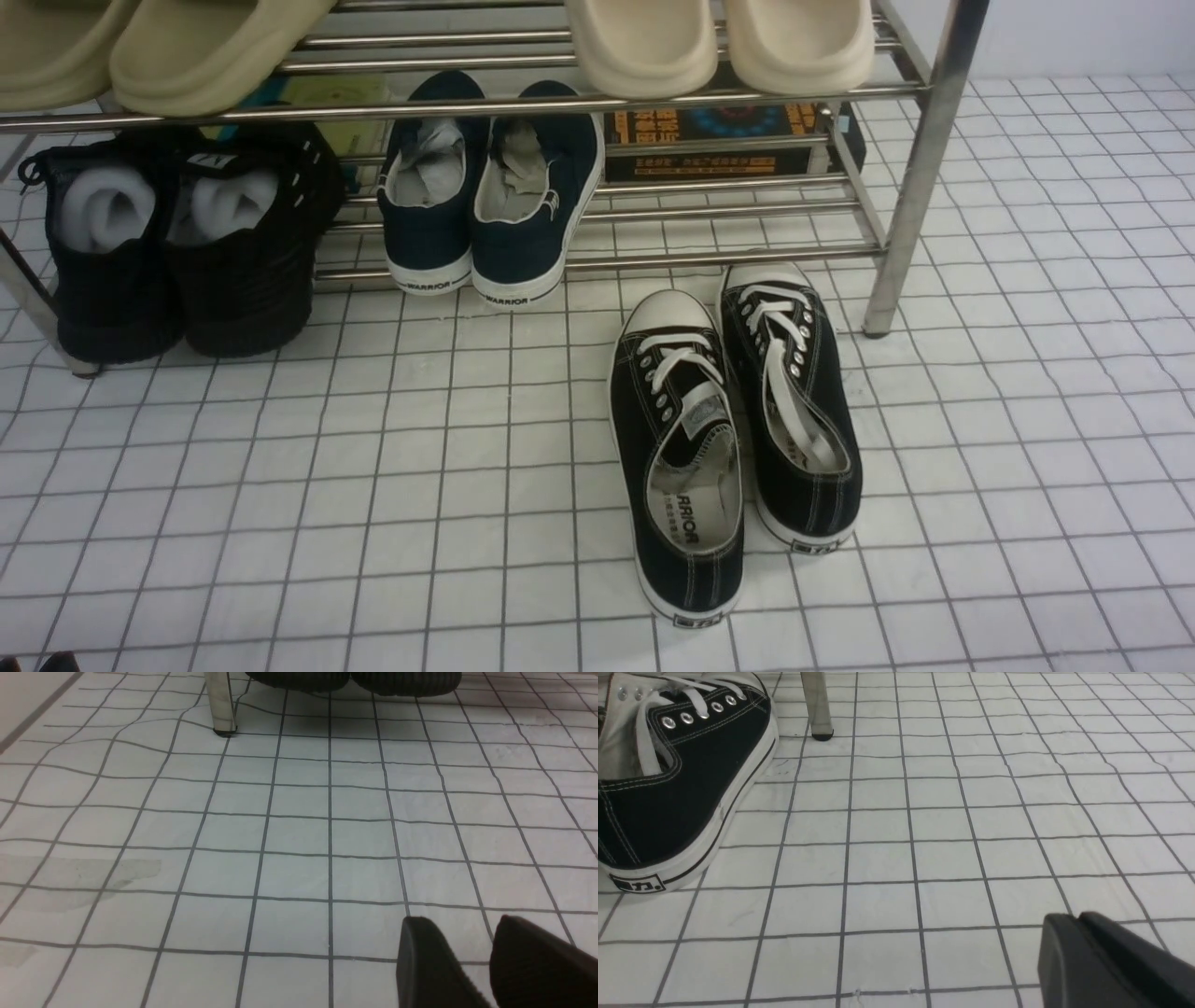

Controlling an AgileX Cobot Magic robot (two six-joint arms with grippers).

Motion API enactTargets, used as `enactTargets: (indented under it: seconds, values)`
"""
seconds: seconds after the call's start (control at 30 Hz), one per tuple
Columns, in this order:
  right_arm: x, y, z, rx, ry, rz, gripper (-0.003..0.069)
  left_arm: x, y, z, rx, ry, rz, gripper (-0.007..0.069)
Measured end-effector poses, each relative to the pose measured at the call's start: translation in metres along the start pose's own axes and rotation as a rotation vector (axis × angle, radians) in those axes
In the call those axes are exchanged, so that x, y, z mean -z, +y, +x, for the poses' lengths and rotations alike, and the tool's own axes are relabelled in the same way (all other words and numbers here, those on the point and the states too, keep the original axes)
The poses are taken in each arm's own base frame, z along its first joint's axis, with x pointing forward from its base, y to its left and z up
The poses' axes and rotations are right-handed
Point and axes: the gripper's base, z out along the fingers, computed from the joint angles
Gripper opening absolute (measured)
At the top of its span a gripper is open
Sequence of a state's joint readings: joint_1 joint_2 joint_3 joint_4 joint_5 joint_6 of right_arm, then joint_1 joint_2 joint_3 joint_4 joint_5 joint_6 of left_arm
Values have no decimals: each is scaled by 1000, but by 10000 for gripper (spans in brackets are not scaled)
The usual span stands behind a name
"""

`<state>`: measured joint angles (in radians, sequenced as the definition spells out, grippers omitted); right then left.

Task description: Take the shoes off the shelf with your hand from the white checkered tablecloth.

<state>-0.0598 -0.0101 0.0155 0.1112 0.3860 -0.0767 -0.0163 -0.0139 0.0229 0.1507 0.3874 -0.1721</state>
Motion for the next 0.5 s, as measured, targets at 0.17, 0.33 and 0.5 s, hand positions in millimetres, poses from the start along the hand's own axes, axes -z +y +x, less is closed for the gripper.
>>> enactTargets:
  seconds: [0.17, 0.33, 0.5]
  values:
    - [0, 0, 0, -1, 2, -3, 50, 0, 0, 0, 0, 0, 0, 239]
    - [0, 2, 0, 2, 3, -30, 54, 0, 0, 0, 0, 0, 0, 239]
    - [0, 2, 0, 3, 4, -32, 63, 0, 0, 0, 0, 0, 0, 239]
